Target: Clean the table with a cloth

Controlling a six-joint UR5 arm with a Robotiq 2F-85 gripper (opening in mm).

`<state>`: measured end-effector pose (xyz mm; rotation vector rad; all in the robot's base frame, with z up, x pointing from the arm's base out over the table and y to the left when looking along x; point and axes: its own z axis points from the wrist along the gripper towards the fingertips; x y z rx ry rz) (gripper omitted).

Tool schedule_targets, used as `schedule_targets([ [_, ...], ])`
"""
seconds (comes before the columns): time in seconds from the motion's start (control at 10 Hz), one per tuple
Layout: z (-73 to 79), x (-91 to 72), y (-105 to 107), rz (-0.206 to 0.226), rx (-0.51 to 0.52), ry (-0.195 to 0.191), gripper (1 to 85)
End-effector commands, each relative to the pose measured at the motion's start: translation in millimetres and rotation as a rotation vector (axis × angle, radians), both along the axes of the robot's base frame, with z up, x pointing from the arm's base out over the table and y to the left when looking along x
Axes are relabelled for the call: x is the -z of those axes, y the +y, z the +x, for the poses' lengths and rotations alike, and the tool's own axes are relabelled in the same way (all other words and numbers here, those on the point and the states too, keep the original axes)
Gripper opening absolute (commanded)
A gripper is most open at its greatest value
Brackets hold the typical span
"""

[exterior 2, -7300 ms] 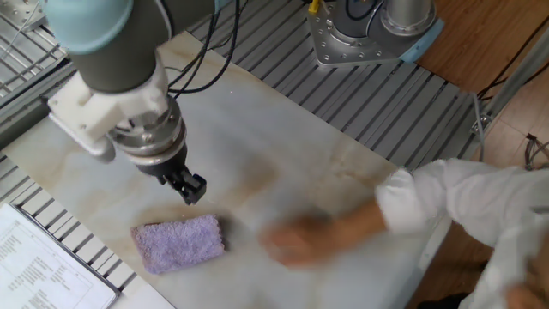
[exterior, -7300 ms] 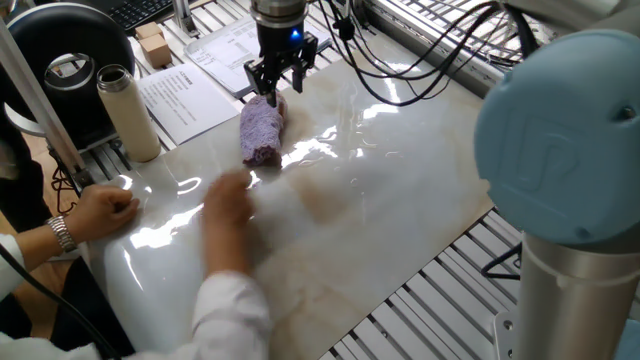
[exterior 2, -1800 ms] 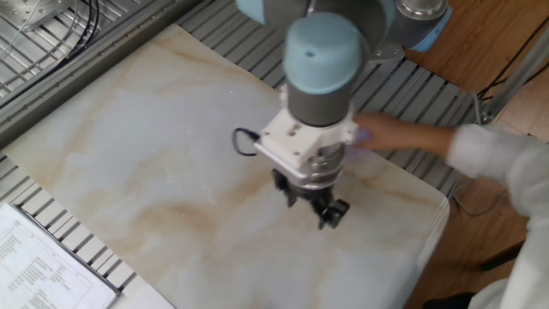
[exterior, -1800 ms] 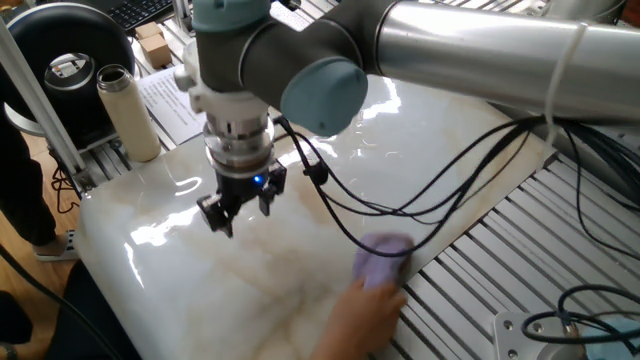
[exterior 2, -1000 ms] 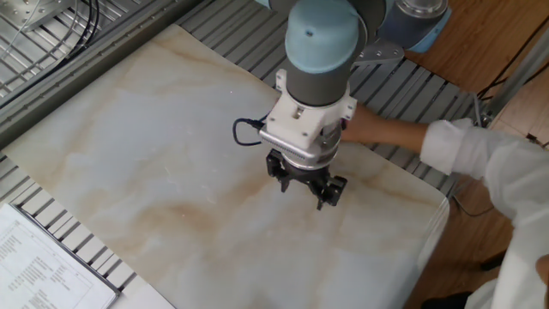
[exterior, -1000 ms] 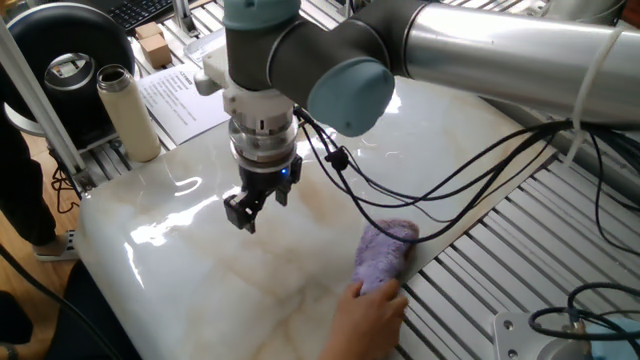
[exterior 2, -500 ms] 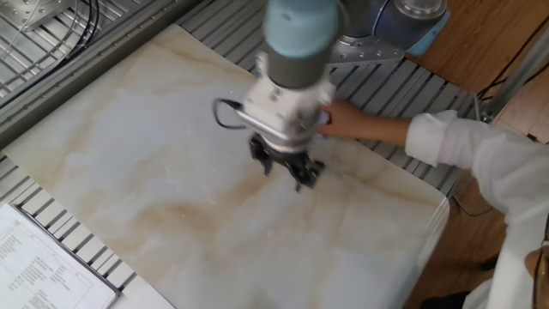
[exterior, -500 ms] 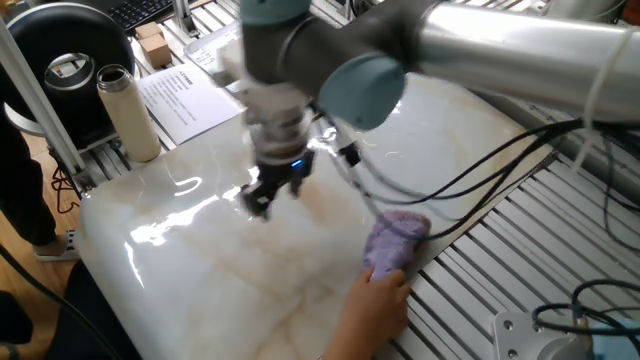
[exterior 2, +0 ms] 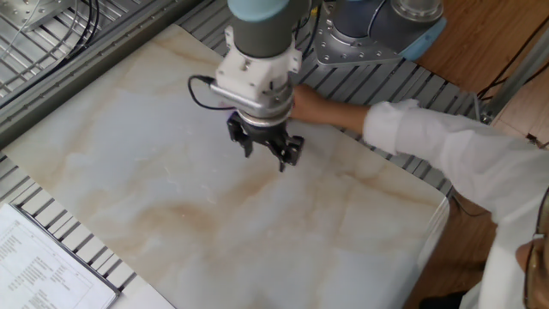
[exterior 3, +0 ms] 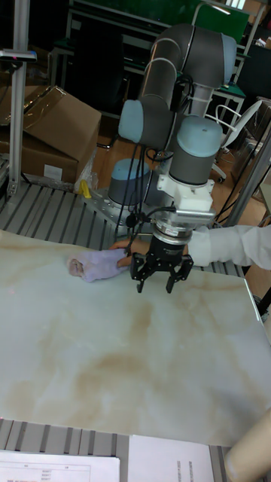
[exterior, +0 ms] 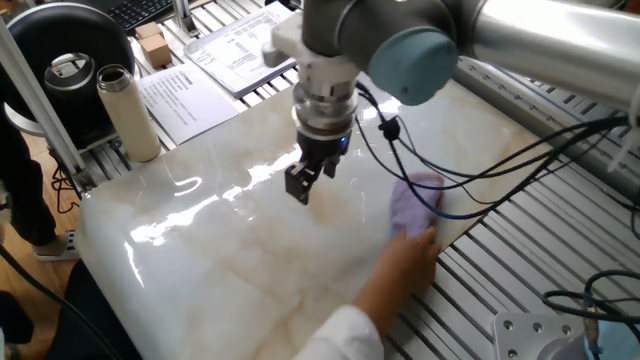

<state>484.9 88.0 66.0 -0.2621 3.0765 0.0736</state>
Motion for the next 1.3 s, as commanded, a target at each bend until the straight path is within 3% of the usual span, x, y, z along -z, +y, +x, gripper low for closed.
schedule_targets([
  [0.0, 8.7, -0.9, -20.0, -0.02, 0.083, -0.022, 64.7],
  [0.1, 12.9, -0.7, -45.4, -0.005, 0.037, -0.018, 64.0],
  [0.3, 5.8, -2.0, -97.6, 0.021, -0.072, -0.013, 65.7],
  [0.4, 3.2, -4.5, -91.3, 0.053, -0.077, -0.016, 68.0],
  [0.6, 7.5, -3.9, -98.0, 0.021, -0.012, -0.03, 71.0],
  [0.7, 4.4, -3.1, -107.9, -0.015, 0.014, -0.016, 71.3],
  [0.8, 2.1, -2.9, -110.2, -0.022, 0.064, -0.006, 70.3],
  [1.0, -12.1, -6.5, -140.9, 0.015, -0.001, -0.02, 70.0],
  [1.1, -26.9, -5.3, -158.2, 0.053, -0.041, -0.034, 80.0],
  [1.2, -36.4, -3.7, -171.3, 0.068, -0.075, -0.066, 83.3],
])
